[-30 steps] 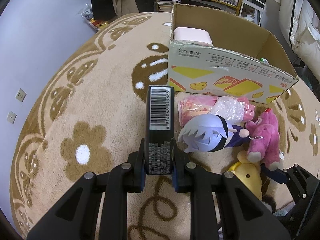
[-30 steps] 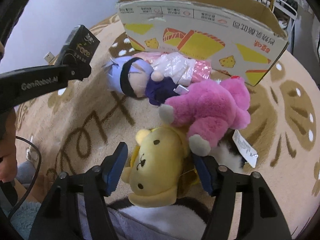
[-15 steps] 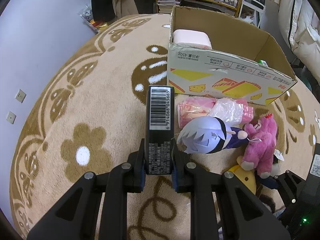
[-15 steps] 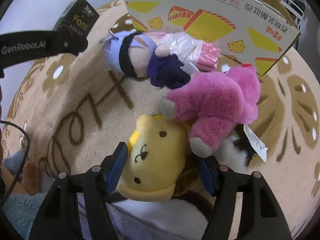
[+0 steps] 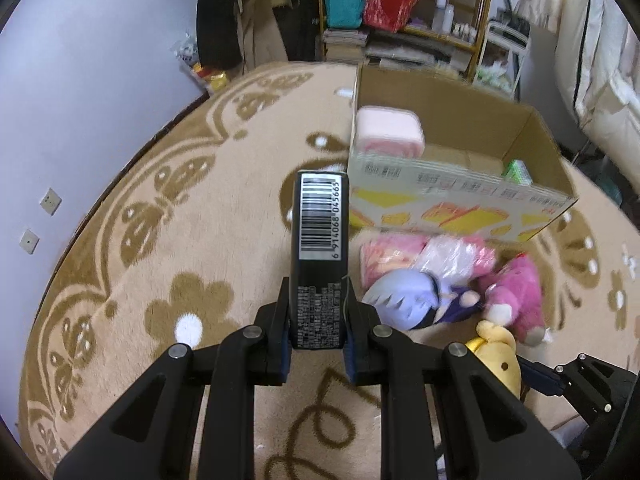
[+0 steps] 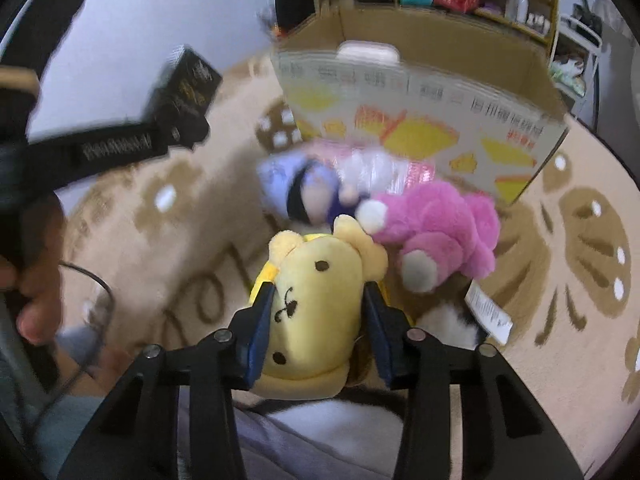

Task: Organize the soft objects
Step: 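Lift the black box with the left gripper while the right gripper carries the yellow bear toward the box, then lower the black box into the box with the left gripper while the right gripper drops the yellow bear inside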

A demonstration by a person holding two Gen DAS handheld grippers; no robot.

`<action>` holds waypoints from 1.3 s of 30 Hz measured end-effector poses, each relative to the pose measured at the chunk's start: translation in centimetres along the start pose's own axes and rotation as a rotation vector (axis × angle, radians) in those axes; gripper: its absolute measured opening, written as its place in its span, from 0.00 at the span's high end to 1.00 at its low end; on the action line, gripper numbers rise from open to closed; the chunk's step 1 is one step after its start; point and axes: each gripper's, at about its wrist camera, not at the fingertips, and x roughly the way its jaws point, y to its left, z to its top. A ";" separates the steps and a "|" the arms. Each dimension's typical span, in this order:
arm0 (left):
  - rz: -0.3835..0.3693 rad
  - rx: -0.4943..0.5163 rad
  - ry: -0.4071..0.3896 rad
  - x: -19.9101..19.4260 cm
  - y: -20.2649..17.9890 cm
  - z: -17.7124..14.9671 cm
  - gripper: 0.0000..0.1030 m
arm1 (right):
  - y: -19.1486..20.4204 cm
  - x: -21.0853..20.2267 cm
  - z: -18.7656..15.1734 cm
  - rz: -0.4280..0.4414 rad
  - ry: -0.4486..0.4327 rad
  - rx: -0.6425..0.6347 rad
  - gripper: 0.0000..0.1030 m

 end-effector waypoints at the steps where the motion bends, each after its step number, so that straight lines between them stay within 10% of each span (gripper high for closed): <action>1: 0.002 0.003 -0.015 -0.5 0.0 0.2 0.82 | 0.1 -0.7 0.2 0.001 -0.024 0.002 0.55; 18: -0.005 0.116 -0.251 -5.3 -2.6 6.3 0.82 | -4.7 -8.8 6.2 -0.085 -0.297 0.071 0.54; 39: 0.004 0.257 -0.311 -1.4 -6.7 11.2 0.82 | -9.5 -8.7 11.9 -0.150 -0.407 0.103 0.49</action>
